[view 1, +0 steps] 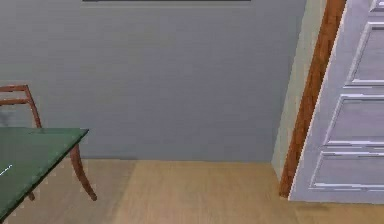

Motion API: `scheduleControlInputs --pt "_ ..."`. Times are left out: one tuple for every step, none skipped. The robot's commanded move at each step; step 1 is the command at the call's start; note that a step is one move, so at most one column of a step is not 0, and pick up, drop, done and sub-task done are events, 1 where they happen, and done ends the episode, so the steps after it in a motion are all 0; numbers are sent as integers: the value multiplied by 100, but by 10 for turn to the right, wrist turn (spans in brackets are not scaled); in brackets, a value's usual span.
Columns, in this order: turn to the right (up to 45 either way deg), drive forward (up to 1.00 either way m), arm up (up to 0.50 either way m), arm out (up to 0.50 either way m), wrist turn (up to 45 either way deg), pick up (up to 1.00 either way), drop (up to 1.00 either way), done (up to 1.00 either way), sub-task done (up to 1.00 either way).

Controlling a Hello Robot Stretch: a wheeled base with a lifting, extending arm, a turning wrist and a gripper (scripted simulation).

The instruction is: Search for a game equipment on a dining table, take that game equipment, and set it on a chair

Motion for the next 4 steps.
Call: scheduleControlInputs --pt "-450 0 0 0 0 0 0 0 0" --pt "-450 0 0 0 0 0 0 0 0" --pt "-420 0 0 0 0 0 0 0 0" --pt "0 70 0 0 0 0 0 0 0"
